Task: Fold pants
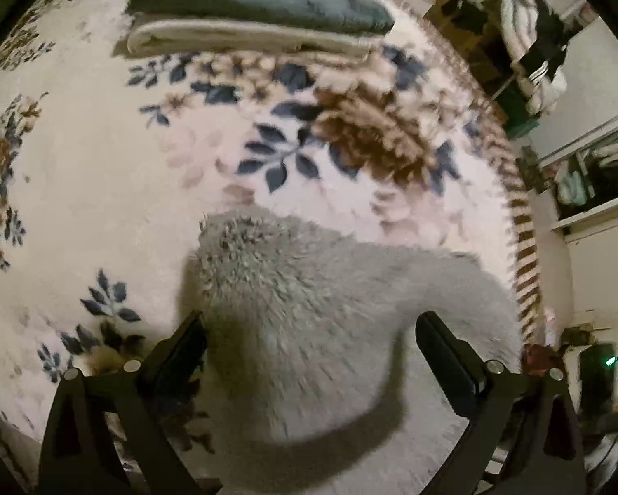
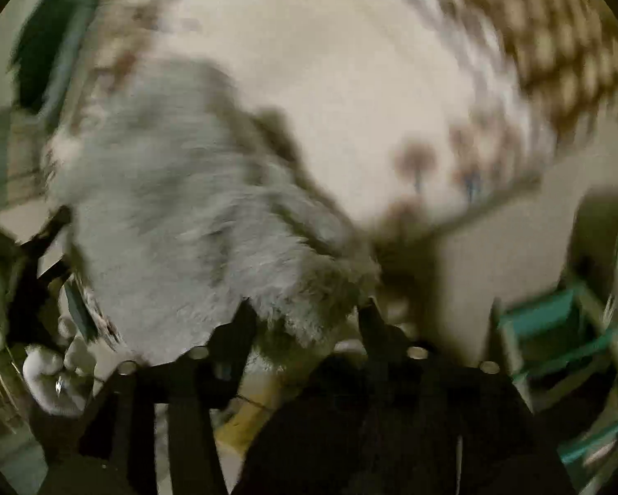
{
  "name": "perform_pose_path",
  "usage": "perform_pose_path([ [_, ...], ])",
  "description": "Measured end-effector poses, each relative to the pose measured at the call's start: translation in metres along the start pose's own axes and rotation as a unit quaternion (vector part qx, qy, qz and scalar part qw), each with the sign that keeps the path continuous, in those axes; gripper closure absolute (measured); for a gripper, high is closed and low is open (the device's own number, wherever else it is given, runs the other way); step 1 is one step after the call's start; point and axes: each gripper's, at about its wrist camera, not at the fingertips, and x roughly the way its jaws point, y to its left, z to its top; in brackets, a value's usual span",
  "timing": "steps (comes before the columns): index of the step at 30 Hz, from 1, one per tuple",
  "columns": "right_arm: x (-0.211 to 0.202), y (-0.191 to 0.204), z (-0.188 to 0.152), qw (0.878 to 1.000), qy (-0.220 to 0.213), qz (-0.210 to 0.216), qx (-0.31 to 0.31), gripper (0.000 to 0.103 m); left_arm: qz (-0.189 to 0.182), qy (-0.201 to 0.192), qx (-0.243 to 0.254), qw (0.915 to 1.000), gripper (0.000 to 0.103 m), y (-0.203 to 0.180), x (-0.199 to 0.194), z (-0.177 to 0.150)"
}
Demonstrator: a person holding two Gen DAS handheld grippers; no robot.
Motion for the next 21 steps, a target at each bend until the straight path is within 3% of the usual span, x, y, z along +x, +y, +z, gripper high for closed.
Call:
perform_pose_path([
  [3, -0.045, 0.023, 0.009, 0.995, -0.081, 0.023, -0.044, 0.016, -0.008, -0.02, -0.012, 0.9997, 0.0, 0.009, -0.024, 0.0],
  [4, -0.051, 0.027, 0.016, 0.993, -0.099, 0.031, -0.05, 0.012, -0.008, -0.025, -0.015, 0.9995, 0.0, 0.011, -0.028, 0.001],
  [6, -0.043, 0.037, 0.044, 0.991, -0.111, 0.045, -0.061, 0.012, -0.004, -0.03, -0.022, 0.9993, 0.0, 0.016, -0.031, 0.004],
  [8, -0.019, 0.042, 0.071, 0.993, -0.083, 0.056, -0.06, 0.012, 0.002, -0.03, -0.035, 0.9989, 0.0, 0.023, -0.028, 0.008],
  [9, -0.003, 0.041, 0.081, 0.994, -0.059, 0.071, -0.053, 0.014, 0.001, -0.03, -0.042, 0.9987, 0.0, 0.027, -0.027, 0.01],
  [11, 0.021, 0.047, 0.097, 0.994, -0.04, 0.093, -0.043, 0.057, 0.0, -0.032, -0.048, 0.9983, 0.0, 0.03, -0.023, 0.016],
  [12, 0.023, 0.052, 0.097, 0.994, -0.041, 0.079, -0.055, 0.079, 0.005, -0.031, -0.047, 0.9984, 0.0, 0.031, -0.019, 0.018],
  [14, 0.019, 0.069, 0.099, 0.992, -0.079, 0.043, -0.084, 0.08, 0.031, -0.025, -0.043, 0.9983, 0.0, 0.035, -0.006, 0.024],
  [18, -0.002, 0.083, 0.108, 0.987, -0.143, 0.03, -0.073, 0.08, 0.046, -0.005, -0.056, 0.9973, 0.0, 0.051, 0.026, 0.033],
  [21, 0.004, 0.071, 0.115, 0.988, -0.14, 0.008, -0.058, 0.08, 0.038, 0.009, -0.074, 0.9965, 0.0, 0.06, 0.043, 0.039],
])
